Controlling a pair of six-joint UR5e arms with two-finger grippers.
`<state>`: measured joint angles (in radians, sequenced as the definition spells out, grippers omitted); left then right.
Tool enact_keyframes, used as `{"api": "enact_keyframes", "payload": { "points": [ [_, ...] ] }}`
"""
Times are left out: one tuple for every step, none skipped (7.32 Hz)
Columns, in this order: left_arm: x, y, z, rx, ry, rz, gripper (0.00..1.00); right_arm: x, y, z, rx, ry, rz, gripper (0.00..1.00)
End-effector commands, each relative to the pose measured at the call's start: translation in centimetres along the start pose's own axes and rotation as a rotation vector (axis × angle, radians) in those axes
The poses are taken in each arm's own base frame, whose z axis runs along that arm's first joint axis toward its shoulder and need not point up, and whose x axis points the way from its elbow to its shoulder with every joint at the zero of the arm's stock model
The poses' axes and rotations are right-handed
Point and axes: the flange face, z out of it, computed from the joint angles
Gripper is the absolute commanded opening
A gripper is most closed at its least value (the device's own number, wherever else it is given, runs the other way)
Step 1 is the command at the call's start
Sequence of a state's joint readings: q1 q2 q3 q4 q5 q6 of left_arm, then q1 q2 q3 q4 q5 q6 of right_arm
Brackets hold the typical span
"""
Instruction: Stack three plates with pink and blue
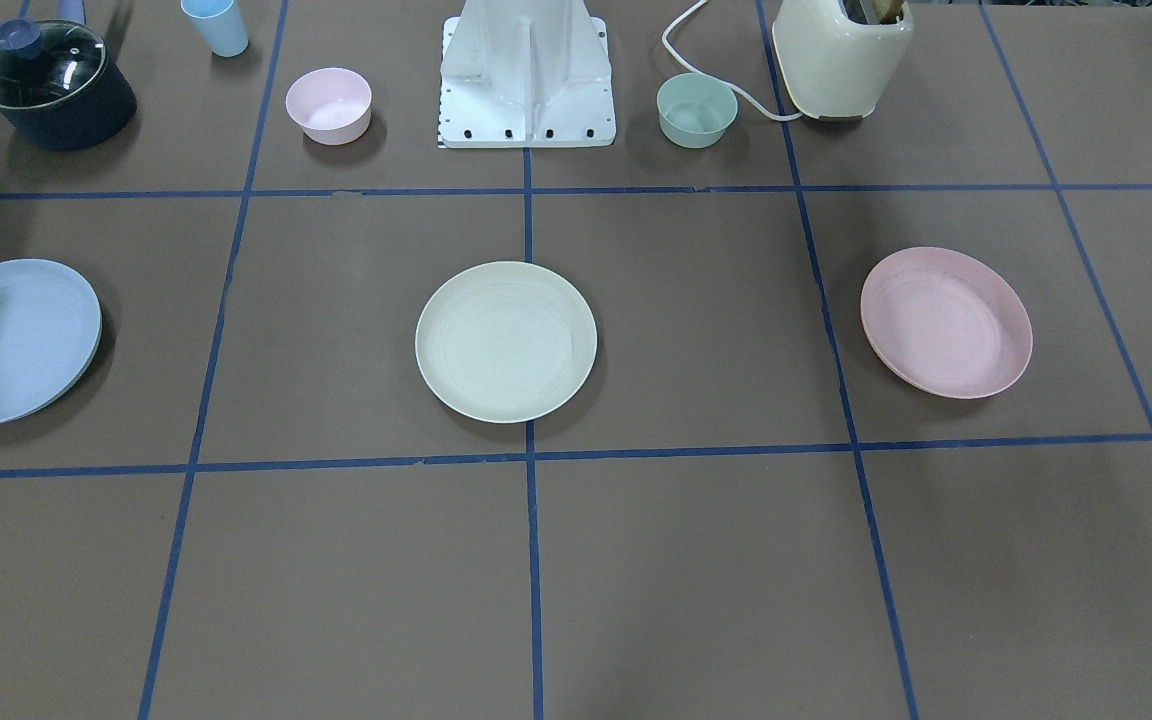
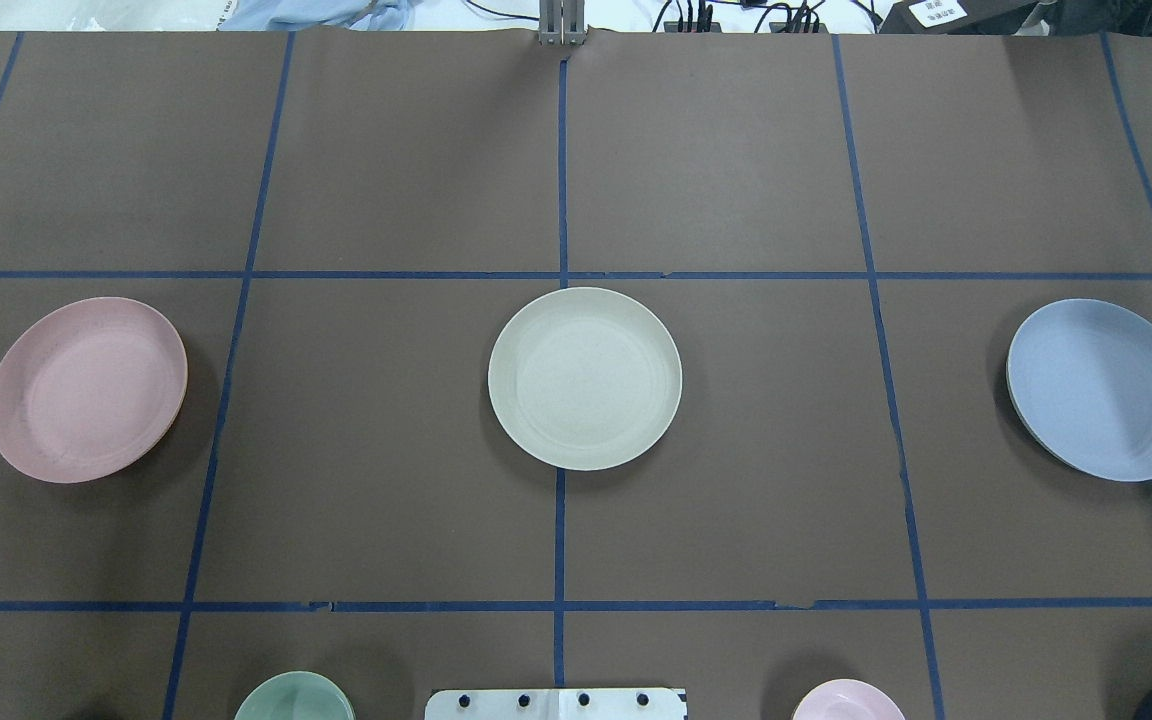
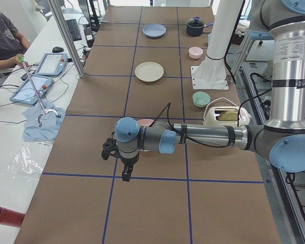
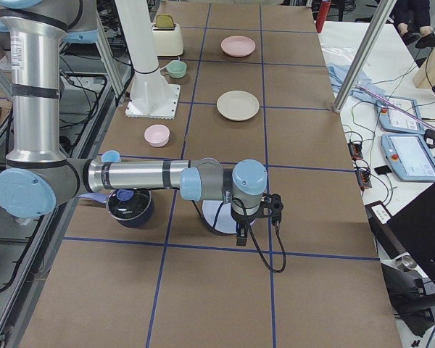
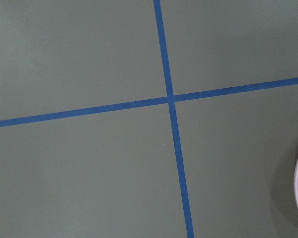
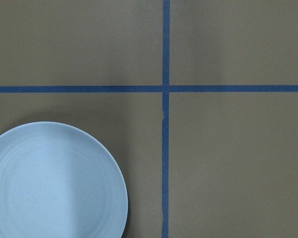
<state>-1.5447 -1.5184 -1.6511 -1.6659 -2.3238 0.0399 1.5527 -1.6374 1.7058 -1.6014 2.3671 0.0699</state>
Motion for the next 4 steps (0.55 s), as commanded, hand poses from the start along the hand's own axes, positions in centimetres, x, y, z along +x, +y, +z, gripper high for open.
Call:
{"api": "enact_keyframes", "payload": {
  "points": [
    [0.1,0.0,-0.1,0.005,0.0,0.005,1.0,-0.2,-0.1,-0.3,0.006,-0.002,-0.003,1.0],
    [0.4,-0.1,-0.4,0.012,-0.002,0.011,1.0,-0.2,0.0,-0.2,0.004,-0.002,-0.001,1.0],
    [0.7,-0.2,-0.7,0.022,-0.002,0.021,1.0,-0.2,0.0,-0.2,0.005,-0.002,-0.002,1.0],
    [1.0,-0.5,-1.1,0.035,-0.001,0.033,1.0,-0.3,-0.1,-0.3,0.007,-0.002,-0.004,1.0]
  ]
}}
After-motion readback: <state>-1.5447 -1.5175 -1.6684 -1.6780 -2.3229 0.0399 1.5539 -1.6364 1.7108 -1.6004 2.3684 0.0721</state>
